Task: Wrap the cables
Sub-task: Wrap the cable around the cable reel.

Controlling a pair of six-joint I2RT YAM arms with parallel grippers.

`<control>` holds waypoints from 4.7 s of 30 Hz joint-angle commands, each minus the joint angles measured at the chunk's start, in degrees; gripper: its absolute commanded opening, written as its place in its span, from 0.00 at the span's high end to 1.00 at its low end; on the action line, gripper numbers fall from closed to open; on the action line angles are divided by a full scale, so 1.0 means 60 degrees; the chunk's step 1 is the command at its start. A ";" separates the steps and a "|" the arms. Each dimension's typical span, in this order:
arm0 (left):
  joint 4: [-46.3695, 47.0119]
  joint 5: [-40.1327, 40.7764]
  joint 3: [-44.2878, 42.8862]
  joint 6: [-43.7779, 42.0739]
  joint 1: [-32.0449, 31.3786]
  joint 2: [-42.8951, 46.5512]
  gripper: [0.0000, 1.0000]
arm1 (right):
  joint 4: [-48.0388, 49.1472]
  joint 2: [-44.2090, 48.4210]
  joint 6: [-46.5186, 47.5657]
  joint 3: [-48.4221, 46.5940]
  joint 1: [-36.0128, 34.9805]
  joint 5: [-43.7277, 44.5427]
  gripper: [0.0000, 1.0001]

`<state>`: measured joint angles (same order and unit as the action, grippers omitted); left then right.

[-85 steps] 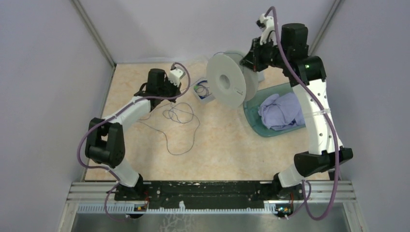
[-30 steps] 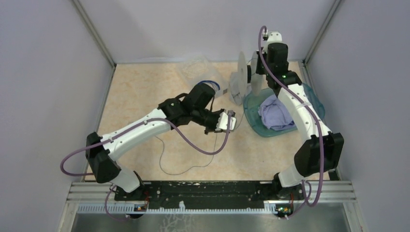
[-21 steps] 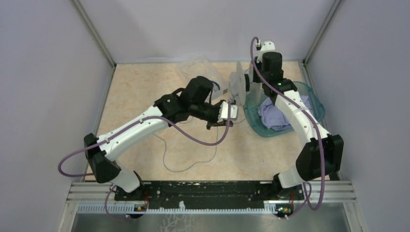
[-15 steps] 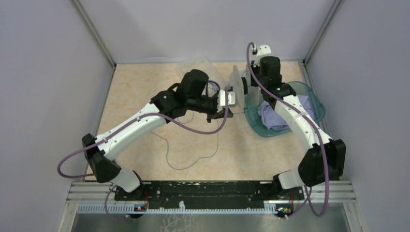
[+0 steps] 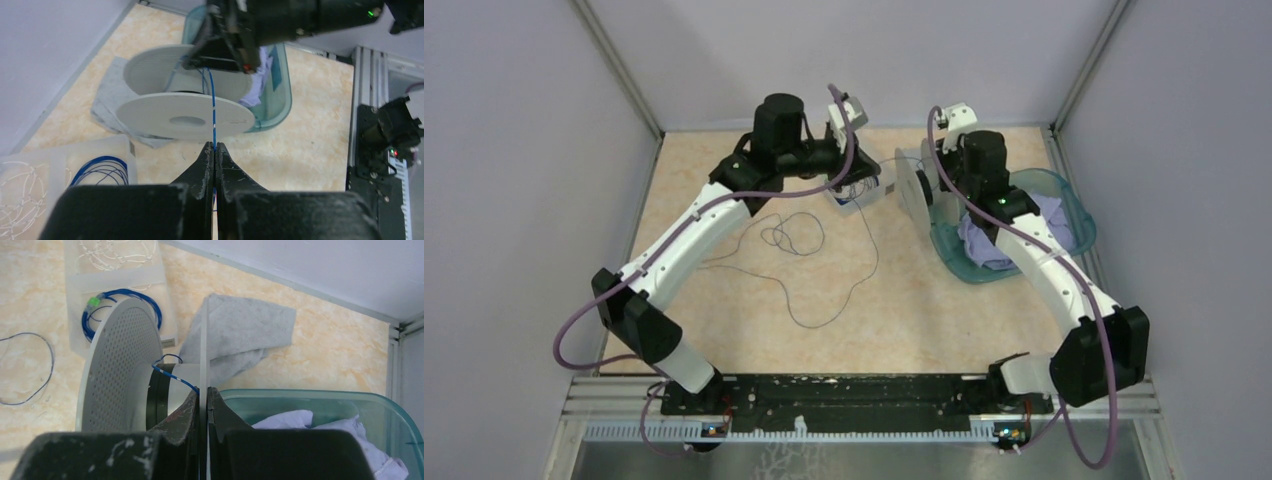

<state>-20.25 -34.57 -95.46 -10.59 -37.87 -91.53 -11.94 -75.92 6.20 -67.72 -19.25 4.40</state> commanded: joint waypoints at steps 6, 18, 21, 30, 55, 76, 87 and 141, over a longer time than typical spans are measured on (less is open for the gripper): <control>0.1211 0.0109 -0.0656 0.1785 0.1356 -0.0451 1.00 | 0.0729 0.0921 0.0418 0.0088 -0.0206 -0.1603 1.00; 0.1539 0.1030 -0.0250 0.2216 0.2717 -0.0944 1.00 | 0.0302 0.1380 0.0563 0.0059 -0.0206 -0.3077 1.00; 0.1576 0.1219 0.0003 0.2248 0.3042 -0.1078 1.00 | -0.0080 0.1378 0.0331 -0.0345 -0.0193 -0.3507 1.00; 0.1917 0.1368 0.0854 0.2248 0.3674 -0.1521 1.00 | -0.0797 0.1091 -0.0888 -0.1711 -0.0115 -0.4765 1.00; 0.4614 -0.2124 0.3717 0.3151 0.3017 -0.1254 0.91 | -0.1305 -0.0413 -0.4429 -0.4430 0.0750 -0.3921 1.00; 0.6876 -0.3101 0.5333 0.3475 0.1859 -0.1273 0.52 | -0.1534 -0.0222 -0.5078 -0.5200 0.1767 -0.4032 1.00; 0.6800 -0.3434 0.5444 0.3130 0.0927 -0.1643 0.57 | -0.1377 -0.0369 -0.5230 -0.5313 0.2311 -0.3883 1.00; -0.1482 0.3881 -0.2549 -0.1912 -0.1383 -0.2519 0.98 | -0.0177 0.1220 -0.0901 -0.0112 0.0578 -0.2645 1.00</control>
<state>-32.16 -13.54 -109.14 -24.51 -48.23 -106.34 -17.61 -72.82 -1.41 -68.20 -15.27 -5.13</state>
